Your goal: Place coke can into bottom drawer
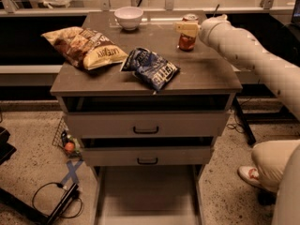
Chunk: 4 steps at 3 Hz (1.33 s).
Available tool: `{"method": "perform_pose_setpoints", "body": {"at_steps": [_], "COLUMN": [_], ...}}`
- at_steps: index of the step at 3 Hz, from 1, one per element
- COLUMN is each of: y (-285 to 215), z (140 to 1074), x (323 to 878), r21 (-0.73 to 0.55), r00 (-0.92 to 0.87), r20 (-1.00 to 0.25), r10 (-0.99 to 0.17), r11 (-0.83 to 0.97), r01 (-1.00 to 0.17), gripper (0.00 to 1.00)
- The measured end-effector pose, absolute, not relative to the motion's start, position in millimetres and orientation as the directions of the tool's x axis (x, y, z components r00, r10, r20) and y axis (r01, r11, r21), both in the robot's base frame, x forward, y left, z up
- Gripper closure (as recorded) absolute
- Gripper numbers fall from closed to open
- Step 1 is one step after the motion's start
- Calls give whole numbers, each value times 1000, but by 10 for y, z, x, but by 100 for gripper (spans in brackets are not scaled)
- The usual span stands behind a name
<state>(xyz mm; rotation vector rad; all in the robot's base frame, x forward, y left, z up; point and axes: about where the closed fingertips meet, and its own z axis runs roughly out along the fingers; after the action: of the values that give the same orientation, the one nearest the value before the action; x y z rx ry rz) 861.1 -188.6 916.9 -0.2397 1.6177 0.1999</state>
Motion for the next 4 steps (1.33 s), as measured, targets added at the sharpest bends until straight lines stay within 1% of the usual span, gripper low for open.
{"method": "perform_pose_setpoints", "body": {"at_steps": [1,4], "y": [-1651,-1555], "z": [9094,9088], "x": [8809,8844], "r21": [52,65], "r00": [-39,-37], "r20": [-998,-998], "r10": [42,56], "r11": [948,944], "r01": [-313,-324], "gripper": [18,88]}}
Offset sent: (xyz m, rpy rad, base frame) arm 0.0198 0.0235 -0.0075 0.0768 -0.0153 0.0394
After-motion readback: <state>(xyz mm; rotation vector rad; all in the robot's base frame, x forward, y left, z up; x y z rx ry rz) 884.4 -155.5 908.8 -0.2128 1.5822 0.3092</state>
